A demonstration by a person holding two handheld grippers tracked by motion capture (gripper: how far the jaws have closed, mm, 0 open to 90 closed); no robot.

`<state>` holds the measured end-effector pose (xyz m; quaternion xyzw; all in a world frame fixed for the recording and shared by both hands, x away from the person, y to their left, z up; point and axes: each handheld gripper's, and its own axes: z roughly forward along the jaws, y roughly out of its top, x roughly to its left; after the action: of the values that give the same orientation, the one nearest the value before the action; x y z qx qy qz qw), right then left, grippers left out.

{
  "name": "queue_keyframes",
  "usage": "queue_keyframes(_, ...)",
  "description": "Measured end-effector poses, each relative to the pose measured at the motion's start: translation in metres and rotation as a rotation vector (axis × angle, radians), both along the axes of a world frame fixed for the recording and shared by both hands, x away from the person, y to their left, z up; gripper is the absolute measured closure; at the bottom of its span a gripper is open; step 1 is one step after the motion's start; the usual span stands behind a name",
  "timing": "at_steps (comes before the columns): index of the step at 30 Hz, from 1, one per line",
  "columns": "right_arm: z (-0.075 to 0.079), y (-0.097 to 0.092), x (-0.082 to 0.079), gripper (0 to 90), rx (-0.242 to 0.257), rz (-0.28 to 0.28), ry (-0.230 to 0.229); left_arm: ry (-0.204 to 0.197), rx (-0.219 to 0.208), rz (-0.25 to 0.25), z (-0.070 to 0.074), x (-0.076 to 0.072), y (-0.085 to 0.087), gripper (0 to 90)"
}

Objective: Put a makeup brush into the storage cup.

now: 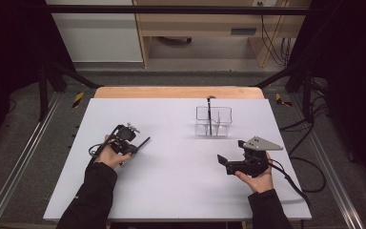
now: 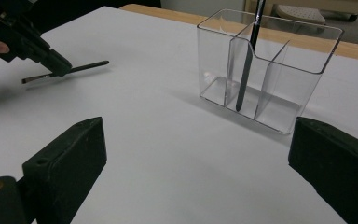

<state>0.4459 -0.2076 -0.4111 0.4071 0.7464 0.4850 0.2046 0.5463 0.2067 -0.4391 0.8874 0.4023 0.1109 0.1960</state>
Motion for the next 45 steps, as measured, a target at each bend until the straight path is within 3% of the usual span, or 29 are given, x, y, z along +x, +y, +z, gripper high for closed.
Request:
queue_keyframes(10,0.0,0.0,0.0,4.7,-0.003,0.0,-0.001,-0.051,-0.055,-0.046,0.018,-0.014,0.006,83.2)
queue_keyframes(12,0.0,0.0,0.0,4.7,-0.002,0.001,-0.002,-0.076,-0.072,-0.065,0.022,-0.02,0.005,83.2)
queue_keyframes(23,0.002,0.001,0.0,4.8,-0.016,0.011,-0.008,-0.102,-0.108,-0.144,0.031,-0.037,-0.006,83.2)
queue_keyframes(34,0.007,0.011,0.001,5.0,-0.063,0.029,-0.023,-0.105,-0.141,-0.202,0.03,-0.046,-0.017,83.2)
queue_keyframes(45,0.019,0.037,0.005,5.4,-0.137,0.086,-0.04,-0.103,-0.183,-0.26,0.036,-0.055,-0.022,83.2)
